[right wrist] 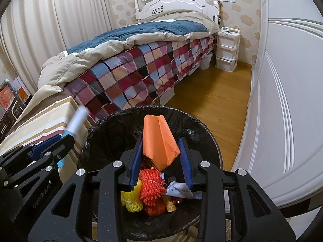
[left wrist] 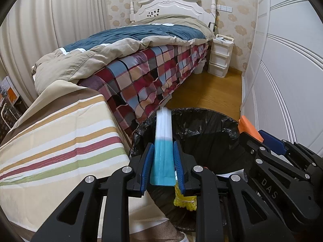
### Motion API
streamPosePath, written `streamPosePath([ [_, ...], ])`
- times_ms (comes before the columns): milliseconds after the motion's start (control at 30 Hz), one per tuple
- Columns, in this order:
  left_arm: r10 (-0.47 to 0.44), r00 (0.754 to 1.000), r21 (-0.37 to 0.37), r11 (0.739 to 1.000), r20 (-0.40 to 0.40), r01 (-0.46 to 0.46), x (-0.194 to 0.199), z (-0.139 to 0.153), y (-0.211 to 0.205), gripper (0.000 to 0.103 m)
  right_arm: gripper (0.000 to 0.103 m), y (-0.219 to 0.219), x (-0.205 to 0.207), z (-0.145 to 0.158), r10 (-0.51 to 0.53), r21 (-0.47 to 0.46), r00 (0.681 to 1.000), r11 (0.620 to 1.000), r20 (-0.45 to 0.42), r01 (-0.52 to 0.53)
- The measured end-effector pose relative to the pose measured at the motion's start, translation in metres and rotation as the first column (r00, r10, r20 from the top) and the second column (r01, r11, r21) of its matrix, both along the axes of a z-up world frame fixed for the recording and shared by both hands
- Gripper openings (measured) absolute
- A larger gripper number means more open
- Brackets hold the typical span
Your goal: Collect trash
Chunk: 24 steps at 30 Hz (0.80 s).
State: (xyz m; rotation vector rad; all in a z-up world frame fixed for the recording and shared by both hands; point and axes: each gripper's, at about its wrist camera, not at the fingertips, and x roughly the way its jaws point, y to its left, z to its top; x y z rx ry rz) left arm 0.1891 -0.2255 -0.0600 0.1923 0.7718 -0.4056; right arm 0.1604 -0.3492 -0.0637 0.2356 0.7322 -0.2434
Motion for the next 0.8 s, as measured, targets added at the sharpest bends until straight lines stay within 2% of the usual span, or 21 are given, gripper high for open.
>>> streamPosePath([
  [67, 0.002, 1.0, -0.001, 1.0, 0.006, -0.002, -0.001, 0.0, 0.0, 0.038, 0.035, 0.0, 0.0, -0.001, -0.004, -0.004, 1.0, 1.0, 0.002, 0.004],
  [300, 0.003, 1.0, -0.002, 1.0, 0.024, -0.003, -0.002, 0.001, -0.002, 0.055, 0.036, -0.004, 0.0, -0.001, -0.017, -0.002, 1.0, 1.0, 0.001, 0.017],
  [367, 0.004, 1.0, -0.006, 1.0, 0.025, -0.004, -0.001, 0.002, 0.0, 0.059, 0.044, -0.005, -0.001, -0.001, -0.021, -0.004, 1.0, 1.0, 0.003, 0.021],
  [567, 0.017, 0.999, -0.017, 1.0, 0.03, -0.016, -0.001, 0.004, 0.004, 0.07, 0.045, -0.008, -0.004, 0.002, -0.037, -0.007, 0.999, 0.999, 0.01, 0.037],
  [600, 0.019, 0.999, -0.017, 1.0, 0.03, -0.018, -0.001, 0.005, 0.004, 0.07, 0.046, -0.009, -0.004, 0.002, -0.04, -0.007, 0.999, 0.999, 0.01, 0.04],
  [667, 0.025, 0.999, -0.017, 1.0, 0.034, -0.024, -0.002, 0.005, 0.005, 0.074, 0.056, -0.01, -0.004, 0.001, -0.046, -0.008, 0.999, 0.999, 0.011, 0.046],
  [800, 0.03, 0.999, -0.011, 1.0, 0.04, -0.029, -0.002, 0.006, 0.006, 0.078, 0.063, -0.011, -0.006, 0.002, -0.06, -0.014, 0.998, 0.998, 0.015, 0.06],
])
